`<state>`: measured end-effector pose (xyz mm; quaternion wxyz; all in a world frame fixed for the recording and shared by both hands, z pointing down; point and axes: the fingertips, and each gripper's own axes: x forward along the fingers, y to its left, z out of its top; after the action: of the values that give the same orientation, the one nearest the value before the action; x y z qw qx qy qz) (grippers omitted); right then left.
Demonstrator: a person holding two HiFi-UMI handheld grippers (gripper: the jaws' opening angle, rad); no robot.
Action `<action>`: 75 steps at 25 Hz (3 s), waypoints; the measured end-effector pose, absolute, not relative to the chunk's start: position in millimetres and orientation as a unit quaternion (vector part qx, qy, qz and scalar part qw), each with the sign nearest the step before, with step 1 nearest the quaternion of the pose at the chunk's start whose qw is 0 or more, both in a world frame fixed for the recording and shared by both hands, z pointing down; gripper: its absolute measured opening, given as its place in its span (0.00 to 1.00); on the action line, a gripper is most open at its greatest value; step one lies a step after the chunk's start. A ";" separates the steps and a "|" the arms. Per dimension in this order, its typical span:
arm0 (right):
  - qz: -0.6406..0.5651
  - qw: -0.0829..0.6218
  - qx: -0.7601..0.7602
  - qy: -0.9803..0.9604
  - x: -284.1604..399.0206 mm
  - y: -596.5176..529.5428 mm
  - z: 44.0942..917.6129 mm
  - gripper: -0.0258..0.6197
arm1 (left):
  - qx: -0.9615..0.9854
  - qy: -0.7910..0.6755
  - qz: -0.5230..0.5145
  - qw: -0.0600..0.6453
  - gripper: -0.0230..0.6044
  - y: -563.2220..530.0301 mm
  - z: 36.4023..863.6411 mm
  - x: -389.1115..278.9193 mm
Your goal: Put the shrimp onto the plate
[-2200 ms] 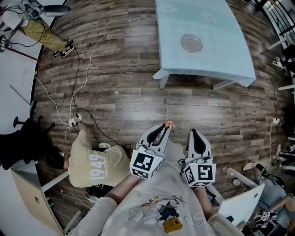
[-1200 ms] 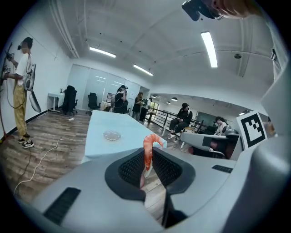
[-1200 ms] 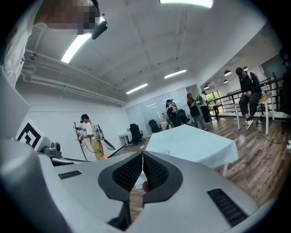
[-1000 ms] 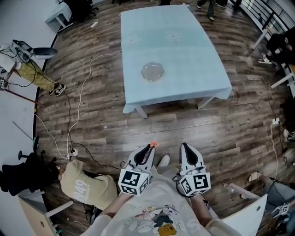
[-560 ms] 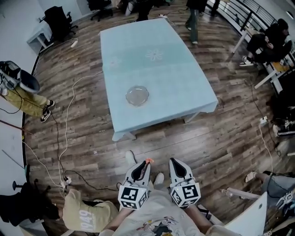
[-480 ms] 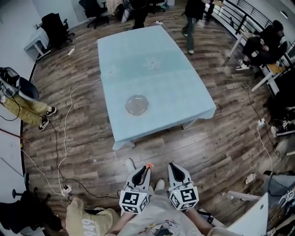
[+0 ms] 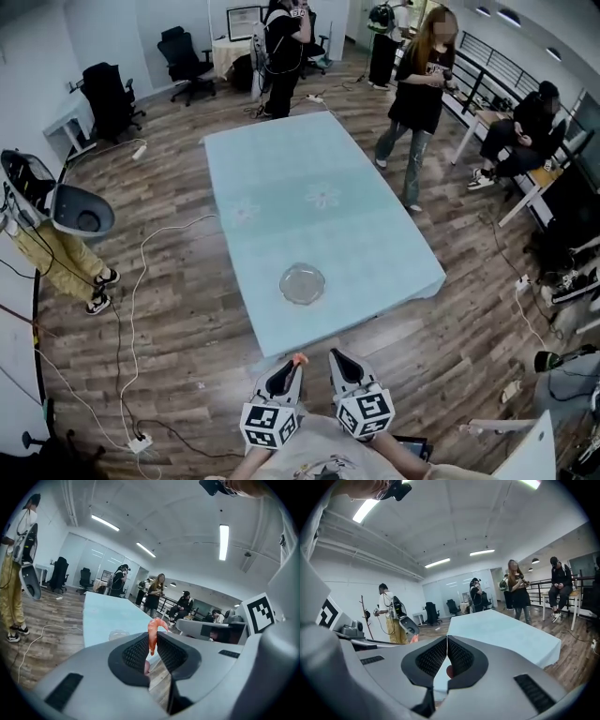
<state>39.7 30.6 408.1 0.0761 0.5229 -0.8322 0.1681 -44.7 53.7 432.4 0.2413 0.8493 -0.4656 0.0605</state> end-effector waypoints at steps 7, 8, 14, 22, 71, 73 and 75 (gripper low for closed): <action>0.174 0.072 0.545 -0.817 8.7 9.9 407.2 0.08 | 0.856 -0.442 0.087 0.253 0.13 19.6 447.4 -73.0; 0.172 0.076 0.546 -0.816 10.1 9.4 406.7 0.08 | 0.857 -0.439 0.087 0.254 0.13 15.4 448.4 -71.7; 0.167 0.085 0.551 -0.813 25.6 -28.5 415.9 0.08 | 0.858 -0.429 0.099 0.263 0.13 -24.9 458.6 -54.6; 0.190 0.130 0.523 -0.821 35.8 -80.6 460.4 0.08 | 0.826 -0.442 0.140 0.320 0.13 -71.5 507.5 -35.4; 0.288 0.197 0.451 -0.821 92.2 -223.9 576.2 0.08 | 0.702 -0.482 0.292 0.435 0.13 -215.1 656.2 -0.4; 0.286 0.195 0.454 -0.821 90.9 -220.1 573.0 0.08 | 0.708 -0.485 0.288 0.426 0.09 -210.7 646.5 -1.6; 0.282 0.193 0.457 -0.821 88.3 -216.5 568.5 0.08 | 0.718 -0.487 0.280 0.410 0.05 -207.7 635.2 -2.0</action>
<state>88.3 -216.5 568.5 0.1925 0.4573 -0.8211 0.2822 -2.0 -207.7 635.2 0.4103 0.7185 -0.4867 0.2804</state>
